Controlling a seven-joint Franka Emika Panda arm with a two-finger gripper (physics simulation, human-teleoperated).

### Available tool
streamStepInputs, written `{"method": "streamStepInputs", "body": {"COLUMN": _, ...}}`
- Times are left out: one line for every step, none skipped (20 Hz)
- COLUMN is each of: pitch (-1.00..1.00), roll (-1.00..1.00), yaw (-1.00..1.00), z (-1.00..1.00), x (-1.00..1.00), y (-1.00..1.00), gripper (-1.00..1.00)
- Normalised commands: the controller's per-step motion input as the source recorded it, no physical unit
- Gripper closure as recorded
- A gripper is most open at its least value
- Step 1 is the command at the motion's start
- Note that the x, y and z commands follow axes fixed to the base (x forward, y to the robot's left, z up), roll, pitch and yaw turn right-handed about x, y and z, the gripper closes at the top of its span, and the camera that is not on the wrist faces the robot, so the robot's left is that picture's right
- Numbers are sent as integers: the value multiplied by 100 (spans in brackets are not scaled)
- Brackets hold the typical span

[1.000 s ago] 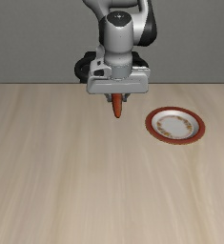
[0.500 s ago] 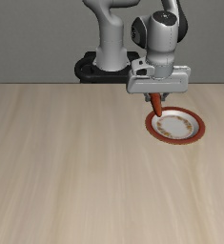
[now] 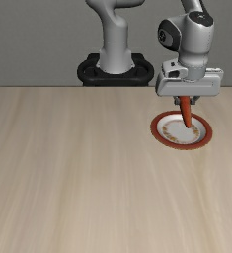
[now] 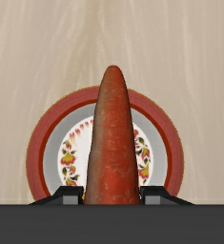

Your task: Pick the carrot on the table and place it on the plate

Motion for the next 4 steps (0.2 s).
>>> {"method": "streamStepInputs", "body": {"pitch": 0, "roll": 0, "yaw": 0, "z": 0, "x": 0, "y": 0, "gripper": -100}}
{"method": "streamStepInputs", "body": {"pitch": 0, "roll": 0, "yaw": 0, "z": 0, "x": 0, "y": 0, "gripper": -100}}
{"method": "streamStepInputs", "body": {"pitch": 0, "roll": 0, "yaw": 0, "z": 0, "x": 0, "y": 0, "gripper": -100}}
{"method": "streamStepInputs", "body": {"pitch": 0, "roll": 0, "yaw": 0, "z": 0, "x": 0, "y": 0, "gripper": -100}}
